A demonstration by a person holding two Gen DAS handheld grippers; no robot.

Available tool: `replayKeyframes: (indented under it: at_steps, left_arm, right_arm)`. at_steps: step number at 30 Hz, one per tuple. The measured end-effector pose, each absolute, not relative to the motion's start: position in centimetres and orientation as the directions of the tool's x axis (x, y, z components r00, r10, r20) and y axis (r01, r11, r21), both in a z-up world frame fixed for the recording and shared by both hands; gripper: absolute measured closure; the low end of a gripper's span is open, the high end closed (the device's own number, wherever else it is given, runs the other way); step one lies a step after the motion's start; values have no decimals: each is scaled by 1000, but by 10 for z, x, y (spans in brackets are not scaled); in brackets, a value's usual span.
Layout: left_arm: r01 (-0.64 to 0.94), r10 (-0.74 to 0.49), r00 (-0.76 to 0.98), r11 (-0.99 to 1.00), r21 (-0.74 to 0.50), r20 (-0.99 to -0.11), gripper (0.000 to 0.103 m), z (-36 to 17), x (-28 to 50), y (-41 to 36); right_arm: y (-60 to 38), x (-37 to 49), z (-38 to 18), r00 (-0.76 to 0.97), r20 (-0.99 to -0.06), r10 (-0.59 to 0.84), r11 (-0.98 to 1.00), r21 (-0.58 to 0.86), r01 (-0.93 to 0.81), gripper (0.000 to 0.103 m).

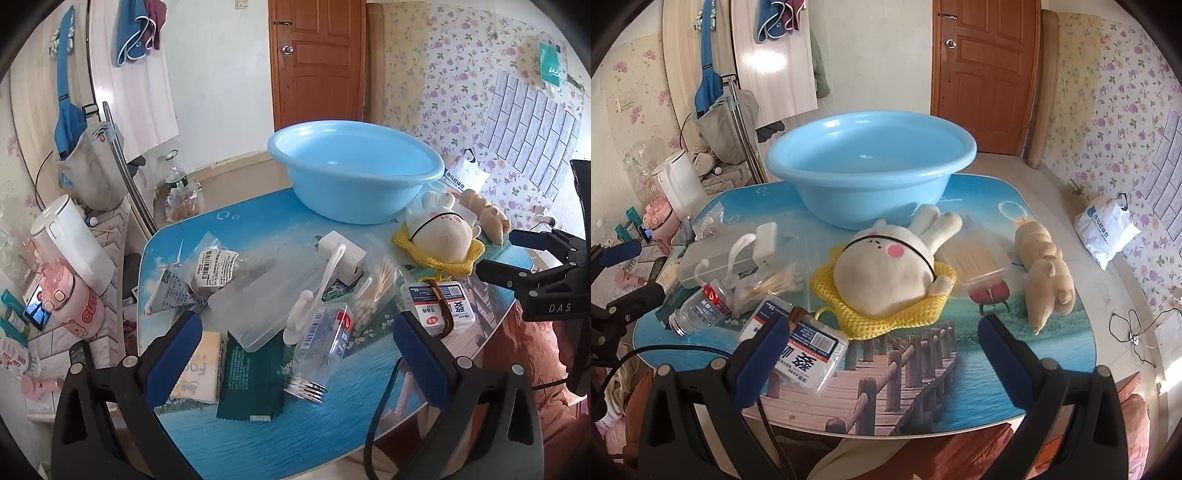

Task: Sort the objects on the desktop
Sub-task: 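Reach the left tool to the glass bottle while the right tool reaches the white string-tied box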

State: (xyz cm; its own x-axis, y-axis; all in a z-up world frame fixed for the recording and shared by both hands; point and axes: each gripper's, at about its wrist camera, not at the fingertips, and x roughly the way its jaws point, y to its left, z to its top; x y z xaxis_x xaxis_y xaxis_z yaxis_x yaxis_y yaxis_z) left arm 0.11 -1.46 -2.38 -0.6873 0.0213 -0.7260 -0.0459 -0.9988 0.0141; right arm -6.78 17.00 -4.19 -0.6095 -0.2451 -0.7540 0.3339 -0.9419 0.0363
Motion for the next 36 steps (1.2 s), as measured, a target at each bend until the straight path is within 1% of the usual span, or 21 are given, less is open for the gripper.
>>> replayKeyframes:
  at_steps: [8,19,24,36]
  left_arm:
    - [-24,-18,-661,-999,45,-750,0,-33,-3,-15]
    - [-36,23,-650,-999,1,-760,0,-37,-6,-16]
    - [-36,14,-646,-999,13,-763,0,-39,-7,-15]
    - [-34,27,-641,-999,-7,-767,0,-54,6,-31]
  right_arm:
    - [173,-70,-46,-595,-768,-238,-944,38,328,0]
    - [177,-74,-51,-585,-782,-214,-950,27,311,0]
    - [178,-75,-53,-583,-785,-210,-951,26,308,0]
    - [182,-73,-58,-568,-796,-207,-954,35,298,0]
